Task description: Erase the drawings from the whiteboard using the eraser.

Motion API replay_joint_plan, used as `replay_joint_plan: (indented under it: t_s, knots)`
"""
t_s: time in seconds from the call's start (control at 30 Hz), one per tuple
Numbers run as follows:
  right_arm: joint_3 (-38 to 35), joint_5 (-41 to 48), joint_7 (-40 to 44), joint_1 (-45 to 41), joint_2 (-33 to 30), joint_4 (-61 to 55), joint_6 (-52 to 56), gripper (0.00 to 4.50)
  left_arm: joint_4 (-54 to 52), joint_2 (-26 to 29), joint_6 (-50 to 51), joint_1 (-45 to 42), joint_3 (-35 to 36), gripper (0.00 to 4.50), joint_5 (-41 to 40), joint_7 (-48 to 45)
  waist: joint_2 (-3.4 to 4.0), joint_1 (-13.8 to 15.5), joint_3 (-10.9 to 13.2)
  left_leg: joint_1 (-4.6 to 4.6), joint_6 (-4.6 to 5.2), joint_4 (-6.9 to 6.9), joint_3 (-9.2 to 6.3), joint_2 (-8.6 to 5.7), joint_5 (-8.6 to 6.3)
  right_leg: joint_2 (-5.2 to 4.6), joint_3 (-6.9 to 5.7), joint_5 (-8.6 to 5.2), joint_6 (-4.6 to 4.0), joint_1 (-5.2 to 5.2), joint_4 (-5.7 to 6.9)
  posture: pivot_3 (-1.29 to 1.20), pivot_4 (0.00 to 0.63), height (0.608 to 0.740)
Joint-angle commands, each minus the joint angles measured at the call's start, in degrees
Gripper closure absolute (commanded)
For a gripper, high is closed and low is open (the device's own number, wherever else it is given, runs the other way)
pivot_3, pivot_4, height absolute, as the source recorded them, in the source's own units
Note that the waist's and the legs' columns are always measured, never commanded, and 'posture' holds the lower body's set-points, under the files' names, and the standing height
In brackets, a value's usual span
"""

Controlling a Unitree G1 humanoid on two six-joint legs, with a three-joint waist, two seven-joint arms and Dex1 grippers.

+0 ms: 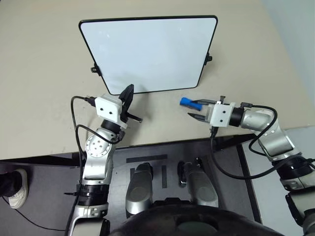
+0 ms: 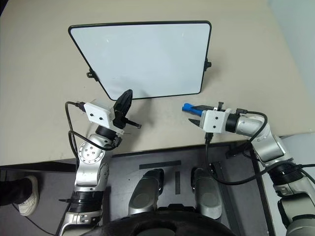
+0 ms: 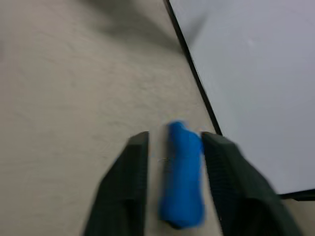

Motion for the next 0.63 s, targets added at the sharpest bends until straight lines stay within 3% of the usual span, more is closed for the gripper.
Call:
replay_joint_plan:
  t_s: [0.03, 0.13, 0.37, 0.63]
  knots:
    - [-2.8, 0.0, -0.3, -0.4, 0.7, -1.9, -0.4, 1.23, -0.8, 0.6, -0.1, -0.6, 0.8, 4.50, -0.4, -0.1, 0.00, -0.1, 0.0, 0.00, 0.02, 0.02, 0.01, 0.00, 0.03, 0.00, 0.03, 0.02, 0.01, 0.00, 0.01, 0.00, 0.150, 0.740]
    - [-3.9, -0.5, -1.5, -0.2, 1.5, -2.3, -1.1, 0.15, 0.0, 1.3, -0.1, -1.4, 1.5, 4.50, -0.6, -0.3, 0.00, 0.0, 0.0, -0.01, 0.05, 0.04, 0.02, 0.00, 0.06, 0.00, 0.05, 0.04, 0.02, 0.01, 0.03, 0.00, 0.150, 0.740]
    - [-8.9, 2.4, -2.7, 0.8, 3.5, -3.2, 1.0, 0.15, -0.7, 2.2, 1.8, -2.4, 2.5, 4.50, -1.6, -0.7, 0.00, 0.0, 0.0, 0.00, 0.05, 0.04, 0.04, 0.00, 0.06, 0.00, 0.06, 0.04, 0.02, -0.02, 0.07, 0.00, 0.150, 0.740]
    - [-10.0, 0.1, -5.5, 4.0, 5.4, -5.8, 2.7, 0.15, 1.0, 4.0, 3.6, -5.5, 1.9, 4.50, -3.3, -4.0, -0.01, 0.1, 0.0, -0.01, 0.05, 0.06, 0.04, -0.01, 0.06, 0.00, 0.06, 0.03, 0.02, -0.04, 0.11, 0.00, 0.150, 0.740]
